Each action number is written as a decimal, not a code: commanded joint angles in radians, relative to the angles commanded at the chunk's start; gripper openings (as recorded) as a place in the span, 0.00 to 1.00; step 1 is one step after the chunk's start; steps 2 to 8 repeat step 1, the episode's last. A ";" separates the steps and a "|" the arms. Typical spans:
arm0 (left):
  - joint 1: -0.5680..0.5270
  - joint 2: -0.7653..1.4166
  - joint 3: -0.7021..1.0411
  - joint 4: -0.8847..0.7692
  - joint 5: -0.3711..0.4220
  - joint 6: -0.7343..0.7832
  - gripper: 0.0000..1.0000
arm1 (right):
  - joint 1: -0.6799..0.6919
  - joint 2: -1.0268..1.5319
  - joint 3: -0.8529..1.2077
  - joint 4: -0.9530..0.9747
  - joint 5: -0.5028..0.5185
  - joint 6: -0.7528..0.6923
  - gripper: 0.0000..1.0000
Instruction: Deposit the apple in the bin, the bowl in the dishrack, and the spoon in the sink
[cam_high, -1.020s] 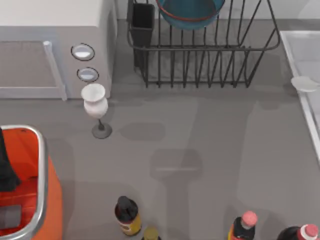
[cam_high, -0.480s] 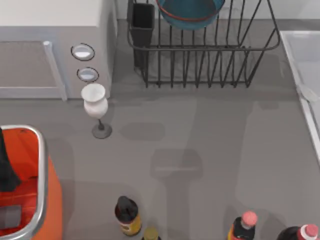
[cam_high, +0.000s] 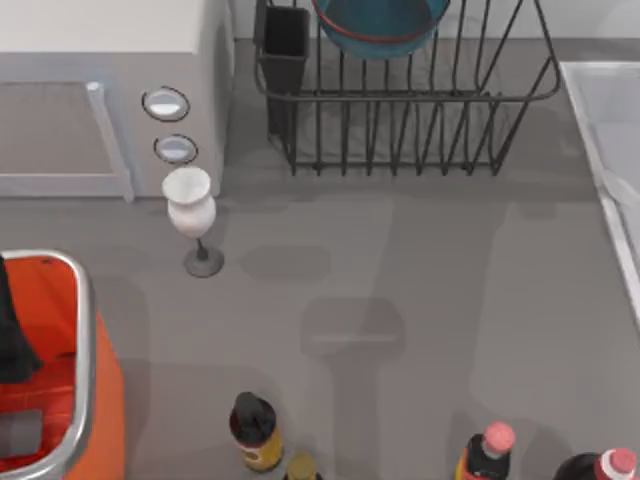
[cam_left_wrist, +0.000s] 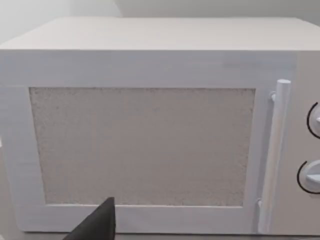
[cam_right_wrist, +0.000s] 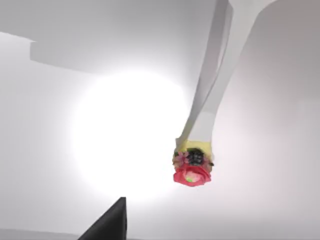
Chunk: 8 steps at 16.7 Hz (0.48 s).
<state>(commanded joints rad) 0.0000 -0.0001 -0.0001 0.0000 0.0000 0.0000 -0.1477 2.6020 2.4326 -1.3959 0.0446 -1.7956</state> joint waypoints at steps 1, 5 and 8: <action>0.000 0.000 0.000 0.000 0.000 0.000 1.00 | 0.000 0.000 0.000 0.000 0.000 0.000 1.00; 0.000 0.000 0.000 0.000 0.000 0.000 1.00 | 0.000 0.000 0.000 0.000 0.000 0.000 1.00; 0.000 0.000 0.000 0.000 0.000 0.000 1.00 | 0.000 0.000 0.000 0.000 0.000 0.000 1.00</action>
